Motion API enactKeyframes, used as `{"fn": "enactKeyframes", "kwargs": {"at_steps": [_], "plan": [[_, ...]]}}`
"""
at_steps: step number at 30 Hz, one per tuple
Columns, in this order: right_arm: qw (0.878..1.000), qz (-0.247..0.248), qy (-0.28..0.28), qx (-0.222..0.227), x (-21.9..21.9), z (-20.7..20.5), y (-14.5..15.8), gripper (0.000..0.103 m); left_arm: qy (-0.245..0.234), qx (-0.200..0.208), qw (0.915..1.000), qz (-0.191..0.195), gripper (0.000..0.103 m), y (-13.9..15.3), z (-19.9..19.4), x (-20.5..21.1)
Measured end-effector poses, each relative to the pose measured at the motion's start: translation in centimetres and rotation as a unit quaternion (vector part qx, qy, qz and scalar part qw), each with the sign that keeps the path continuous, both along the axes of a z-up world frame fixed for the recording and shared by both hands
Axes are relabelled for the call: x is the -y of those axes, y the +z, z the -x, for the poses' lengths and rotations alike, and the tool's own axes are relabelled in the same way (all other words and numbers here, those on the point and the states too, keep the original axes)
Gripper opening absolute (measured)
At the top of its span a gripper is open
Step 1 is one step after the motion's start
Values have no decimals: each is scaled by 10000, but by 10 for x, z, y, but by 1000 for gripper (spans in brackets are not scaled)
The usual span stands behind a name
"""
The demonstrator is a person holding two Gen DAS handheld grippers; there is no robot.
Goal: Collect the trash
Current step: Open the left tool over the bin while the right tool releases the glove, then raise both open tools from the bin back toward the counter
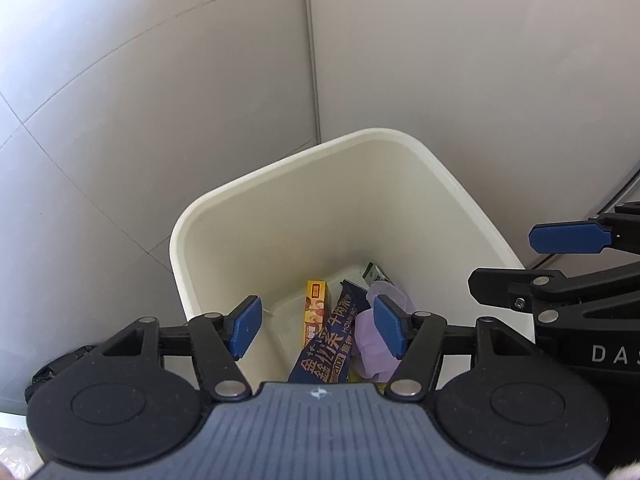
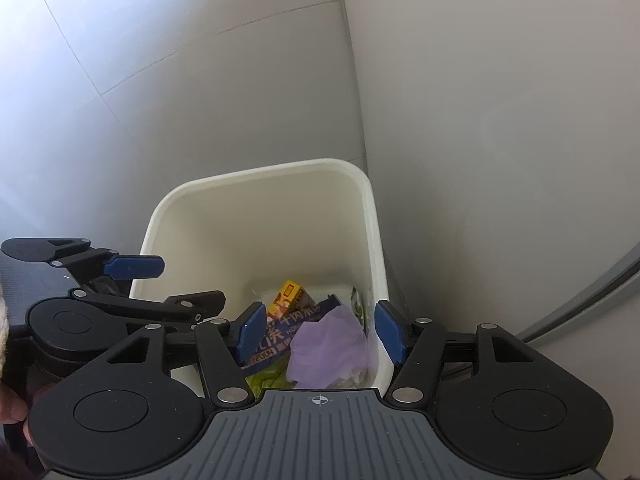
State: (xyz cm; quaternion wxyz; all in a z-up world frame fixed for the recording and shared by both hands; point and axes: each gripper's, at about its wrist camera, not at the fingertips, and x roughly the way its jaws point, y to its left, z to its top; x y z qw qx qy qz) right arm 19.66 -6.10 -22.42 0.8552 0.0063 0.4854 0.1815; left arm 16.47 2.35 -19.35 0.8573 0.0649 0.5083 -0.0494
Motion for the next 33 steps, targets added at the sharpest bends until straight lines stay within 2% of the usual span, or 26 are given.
{"fn": "enactKeyframes", "kwargs": {"at_steps": [6, 9, 11, 15, 17, 20, 24, 29, 33], "plan": [[10000, 12, 37, 53, -2, 4, -1, 60, -48, 80, 10000, 5, 63, 4, 2, 2], [9999, -2, 86, 115, 0, 9, 7, 62, -96, 213, 9997, 12, 70, 15, 6, 1], [9997, -24, 126, 192, 1, 15, 16, 70, -125, 326, 9994, 0, 79, 25, 10, -2], [9991, -65, 305, 275, 1, 25, 38, 73, -160, 585, 9982, -33, 89, 51, 17, -10], [9985, -75, 399, 354, 0, 31, 52, 78, -188, 737, 9971, -30, 96, 67, 20, -14], [9973, -143, 553, 459, -1, 39, 76, 84, -266, 921, 9954, 29, 100, 89, 22, -19], [9945, -137, 792, 670, -2, 47, 111, 86, -444, 1113, 9928, 54, 101, 125, 17, -21], [9889, 55, 1012, 1084, 1, 53, 164, 90, -679, 1688, 9833, 12, 102, 179, 11, -15], [9857, 72, 951, 1390, 20, 48, 209, 95, -974, 2030, 9743, -7, 102, 217, -4, 0]]}}
